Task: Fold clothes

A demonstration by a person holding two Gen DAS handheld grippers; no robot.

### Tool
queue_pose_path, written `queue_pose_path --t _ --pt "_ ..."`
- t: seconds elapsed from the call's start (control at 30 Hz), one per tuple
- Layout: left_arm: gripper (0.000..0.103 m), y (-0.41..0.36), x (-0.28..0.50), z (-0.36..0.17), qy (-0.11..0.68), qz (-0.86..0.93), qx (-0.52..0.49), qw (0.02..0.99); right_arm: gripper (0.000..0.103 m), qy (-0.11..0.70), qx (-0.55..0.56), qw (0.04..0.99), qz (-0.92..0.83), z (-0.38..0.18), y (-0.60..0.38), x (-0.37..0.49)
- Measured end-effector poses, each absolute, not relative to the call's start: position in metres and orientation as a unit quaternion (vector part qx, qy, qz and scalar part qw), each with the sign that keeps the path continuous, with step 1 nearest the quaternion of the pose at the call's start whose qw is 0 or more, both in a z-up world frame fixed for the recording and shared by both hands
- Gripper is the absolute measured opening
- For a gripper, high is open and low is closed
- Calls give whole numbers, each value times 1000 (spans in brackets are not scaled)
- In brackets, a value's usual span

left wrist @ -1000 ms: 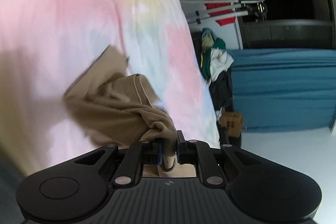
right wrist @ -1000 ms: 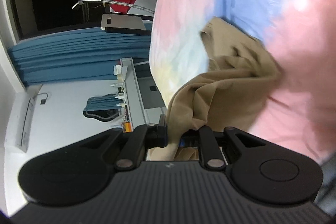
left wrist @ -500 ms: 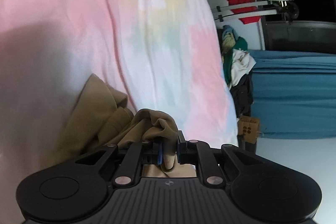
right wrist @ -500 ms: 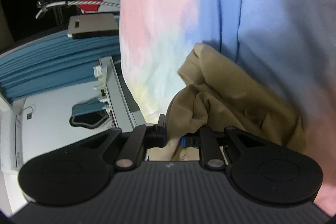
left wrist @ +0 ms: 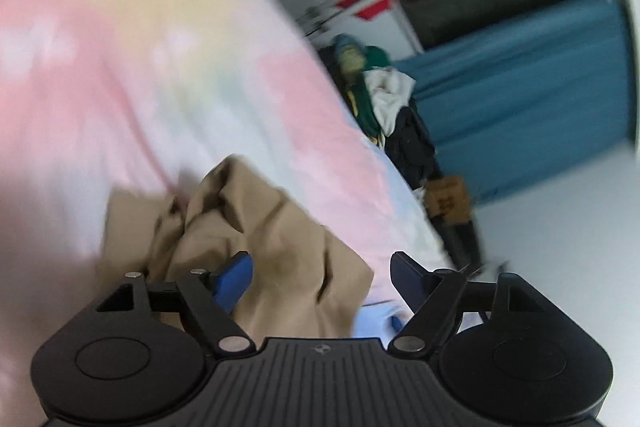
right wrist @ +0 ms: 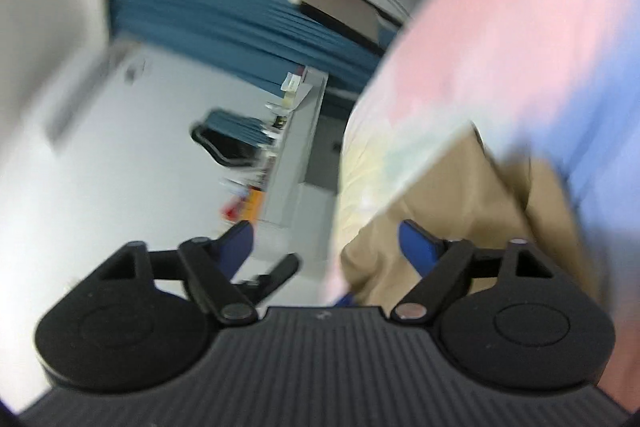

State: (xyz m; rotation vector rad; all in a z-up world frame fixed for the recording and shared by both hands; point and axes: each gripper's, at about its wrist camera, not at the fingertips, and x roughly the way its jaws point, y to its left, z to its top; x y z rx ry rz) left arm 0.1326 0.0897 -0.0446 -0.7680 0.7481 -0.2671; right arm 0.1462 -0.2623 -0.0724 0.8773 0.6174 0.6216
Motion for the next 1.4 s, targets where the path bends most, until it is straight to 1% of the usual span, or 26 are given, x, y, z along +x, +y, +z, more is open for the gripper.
queue_pose_path --t 0.03,0.07,0.1,0.13,0.17,0.23,0.3,0.37,0.43,0.57,0.73,0.93,1.07,1.4 --pt "77 84 131 -40 347 -120 -325 871 69 287 367 838 285 -68 -255 146" --pt "78 78 129 -34 337 -113 -286 890 63 286 321 859 278 -64 -247 147" --pt "78 73 132 -36 338 -106 -261 898 52 291 279 876 266 -65 -238 150" --pt "78 69 137 -40 342 -100 -240 903 45 297 237 890 252 -67 -228 153" --pt "78 66 141 -43 346 -94 -219 907 35 302 194 903 237 -69 -218 156" --pt "78 58 149 -51 353 -80 -177 915 31 305 131 920 208 -81 -203 162" --pt "77 50 157 -58 359 -67 -135 921 24 311 104 925 193 -94 -195 166" --pt "75 50 163 -70 381 -47 -119 916 24 320 98 924 184 -105 -191 173" --pt "75 50 170 -79 392 -49 -125 910 23 334 102 919 182 -113 -190 179" --pt "75 48 171 -83 395 -50 -121 909 23 339 111 917 182 -114 -188 179" --pt "75 45 159 -72 379 -50 -107 918 24 327 129 920 171 -101 -193 170" --pt "75 32 115 -39 338 -61 -63 937 24 312 113 928 172 -80 -203 141" --pt "75 22 96 -31 327 -80 -42 941 24 316 116 924 182 -76 -206 124" --pt "76 6 115 -64 367 -70 8 928 24 363 80 911 180 -102 -187 138"
